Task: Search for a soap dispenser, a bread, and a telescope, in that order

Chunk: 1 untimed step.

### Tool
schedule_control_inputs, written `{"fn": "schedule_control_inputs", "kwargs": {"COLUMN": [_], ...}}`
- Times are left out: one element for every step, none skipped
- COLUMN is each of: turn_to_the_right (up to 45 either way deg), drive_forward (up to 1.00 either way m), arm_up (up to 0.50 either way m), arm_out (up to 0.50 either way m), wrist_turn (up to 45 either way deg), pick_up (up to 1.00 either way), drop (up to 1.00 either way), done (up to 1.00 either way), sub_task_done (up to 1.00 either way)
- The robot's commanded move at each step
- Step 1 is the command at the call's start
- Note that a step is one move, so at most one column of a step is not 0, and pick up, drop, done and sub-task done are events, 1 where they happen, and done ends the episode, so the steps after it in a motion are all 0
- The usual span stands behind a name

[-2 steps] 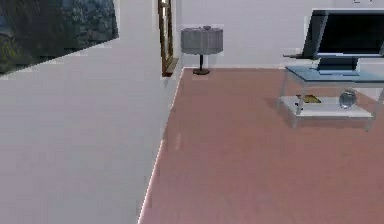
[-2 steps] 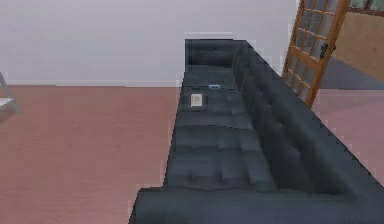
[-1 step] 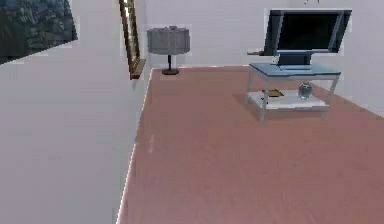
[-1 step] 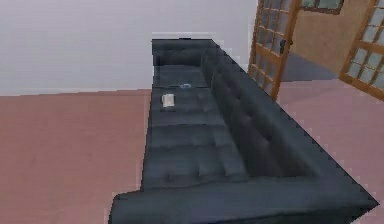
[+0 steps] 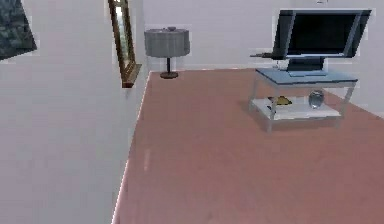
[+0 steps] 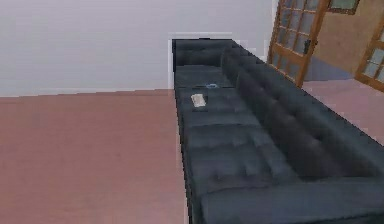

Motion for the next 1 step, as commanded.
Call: {"fn": "schedule_control_inputs", "kwargs": {"turn_to_the_right": [9.0], "drive_forward": [0.00], "arm_up": [0.00], "arm_out": [0.00], "wrist_turn": [0.0], "pick_up": [0.00], "drop": [0.00], "done": [0.00], "sub_task_done": [0.00]}}
